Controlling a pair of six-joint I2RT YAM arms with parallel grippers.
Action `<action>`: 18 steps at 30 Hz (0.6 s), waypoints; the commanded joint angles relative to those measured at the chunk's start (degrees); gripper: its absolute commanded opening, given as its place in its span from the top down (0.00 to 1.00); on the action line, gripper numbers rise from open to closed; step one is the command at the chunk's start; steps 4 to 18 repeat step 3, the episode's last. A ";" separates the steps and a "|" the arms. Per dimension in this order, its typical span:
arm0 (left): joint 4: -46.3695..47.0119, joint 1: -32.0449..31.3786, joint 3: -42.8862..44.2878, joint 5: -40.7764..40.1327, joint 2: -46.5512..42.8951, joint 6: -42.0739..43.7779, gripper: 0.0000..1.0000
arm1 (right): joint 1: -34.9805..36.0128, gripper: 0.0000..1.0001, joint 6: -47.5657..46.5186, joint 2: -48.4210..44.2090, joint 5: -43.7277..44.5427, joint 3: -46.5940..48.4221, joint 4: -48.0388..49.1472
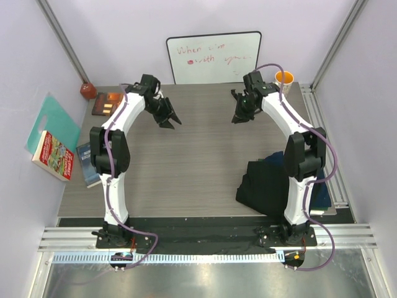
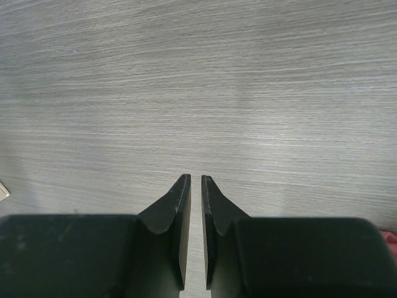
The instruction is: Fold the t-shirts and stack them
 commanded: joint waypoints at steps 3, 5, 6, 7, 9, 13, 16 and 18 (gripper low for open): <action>3.21 0.45 0.53 2.41 -0.94 -2.13 0.57 | -0.43 0.82 -1.21 0.31 -0.93 2.96 -0.51; 3.21 0.45 0.53 2.41 -0.94 -2.13 0.57 | -0.43 0.82 -1.21 0.31 -0.93 2.96 -0.51; 3.21 0.45 0.53 2.41 -0.94 -2.13 0.57 | -0.43 0.82 -1.21 0.31 -0.93 2.96 -0.51; 3.21 0.45 0.53 2.41 -0.94 -2.13 0.57 | -0.43 0.82 -1.21 0.31 -0.93 2.96 -0.51; 3.21 0.45 0.53 2.41 -0.94 -2.13 0.57 | -0.43 0.82 -1.21 0.31 -0.93 2.96 -0.51; 3.21 0.45 0.53 2.41 -0.94 -2.13 0.57 | -0.43 0.82 -1.21 0.31 -0.93 2.96 -0.51; 3.21 0.45 0.53 2.41 -0.94 -2.13 0.57 | -0.43 0.82 -1.21 0.31 -0.93 2.96 -0.51; 3.21 0.45 0.53 2.41 -0.94 -2.13 0.57 | -0.43 0.82 -1.21 0.31 -0.93 2.96 -0.51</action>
